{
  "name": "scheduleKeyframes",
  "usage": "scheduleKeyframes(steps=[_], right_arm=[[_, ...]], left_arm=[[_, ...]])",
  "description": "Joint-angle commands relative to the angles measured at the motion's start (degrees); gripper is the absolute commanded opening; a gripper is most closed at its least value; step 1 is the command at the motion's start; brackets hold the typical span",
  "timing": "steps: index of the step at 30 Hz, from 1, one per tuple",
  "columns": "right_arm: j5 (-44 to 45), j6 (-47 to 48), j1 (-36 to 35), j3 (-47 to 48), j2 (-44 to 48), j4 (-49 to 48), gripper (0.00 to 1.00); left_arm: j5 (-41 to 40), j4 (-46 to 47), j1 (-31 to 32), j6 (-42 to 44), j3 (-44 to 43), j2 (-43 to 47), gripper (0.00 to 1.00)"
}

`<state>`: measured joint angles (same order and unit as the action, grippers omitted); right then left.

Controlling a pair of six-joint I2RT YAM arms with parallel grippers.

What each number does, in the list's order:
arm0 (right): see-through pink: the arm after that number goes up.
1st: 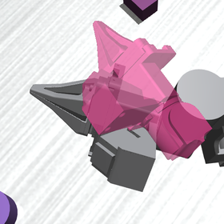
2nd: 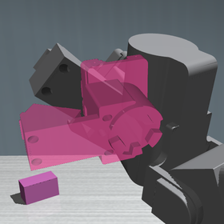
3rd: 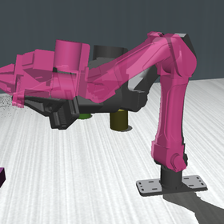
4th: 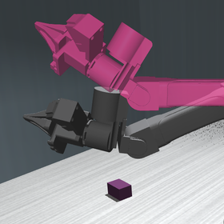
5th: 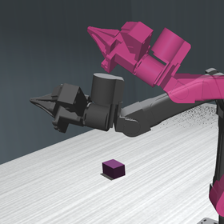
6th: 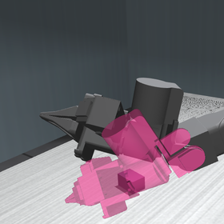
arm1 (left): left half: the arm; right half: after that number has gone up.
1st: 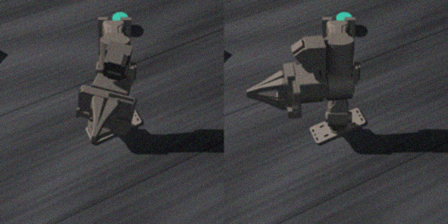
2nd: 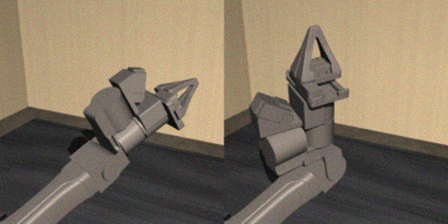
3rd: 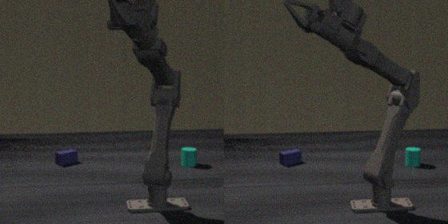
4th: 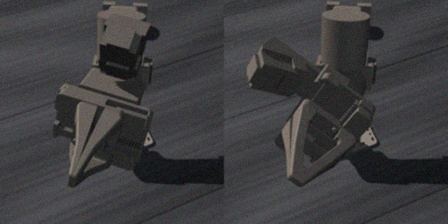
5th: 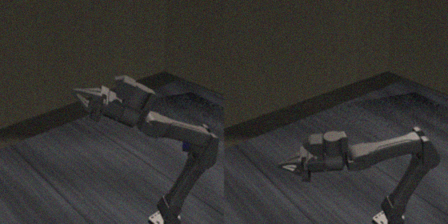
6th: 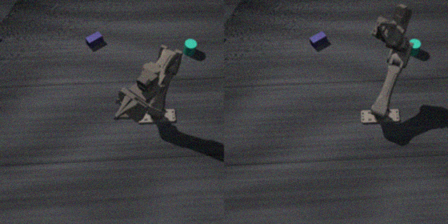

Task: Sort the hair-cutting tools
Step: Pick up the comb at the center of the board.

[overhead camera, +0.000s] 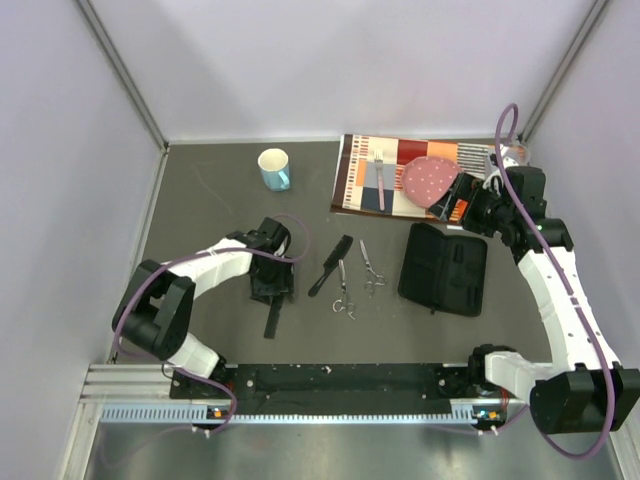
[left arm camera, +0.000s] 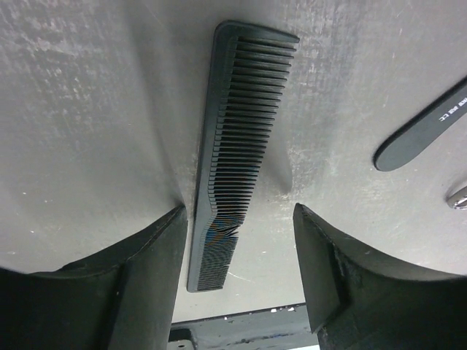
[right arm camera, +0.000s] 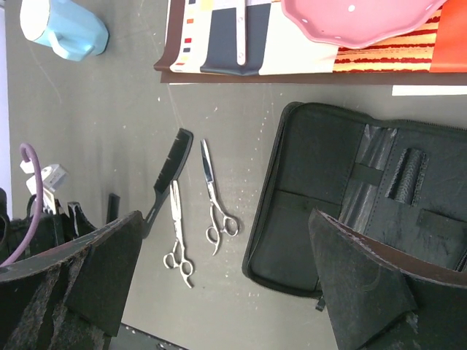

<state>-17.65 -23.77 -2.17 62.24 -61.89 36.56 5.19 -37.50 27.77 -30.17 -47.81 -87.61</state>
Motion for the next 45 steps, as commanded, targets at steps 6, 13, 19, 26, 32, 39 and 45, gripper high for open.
scheduleKeyframes(steps=[6,13,19,26,32,39,45], right_arm=[[2.0,0.39,0.33,0.78,2.39,-0.08,0.95],[2.8,0.39,0.24,0.52,1.77,-0.08,0.95],[2.88,0.3,0.33,1.31,0.37,-0.08,0.95],[3.32,0.3,0.24,2.1,0.28,-0.17,0.95],[2.53,-0.14,0.33,1.75,0.1,-0.26,0.95],[1.92,-0.93,0.24,1.22,-0.16,-0.26,0.95],[1.83,-1.37,0.24,0.69,0.01,-0.17,0.95]], left_arm=[[-4.66,-1.35,3.25,-1.2,-1.93,-7.83,0.63],[-8.7,-2.41,4.05,-2.7,-1.76,-9.5,0.51],[-9.59,-2.58,4.57,-2.7,-2.11,-9.94,0.38],[-10.11,-2.5,4.75,-3.05,-2.29,-9.33,0.31],[-10.2,-2.67,5.28,-2.35,-3.34,-7.66,0.27],[-11.87,-3.02,6.86,-1.56,-4.57,-4.15,0.26],[-12.84,-3.81,7.21,-1.21,-5.97,-2.13,0.23]])
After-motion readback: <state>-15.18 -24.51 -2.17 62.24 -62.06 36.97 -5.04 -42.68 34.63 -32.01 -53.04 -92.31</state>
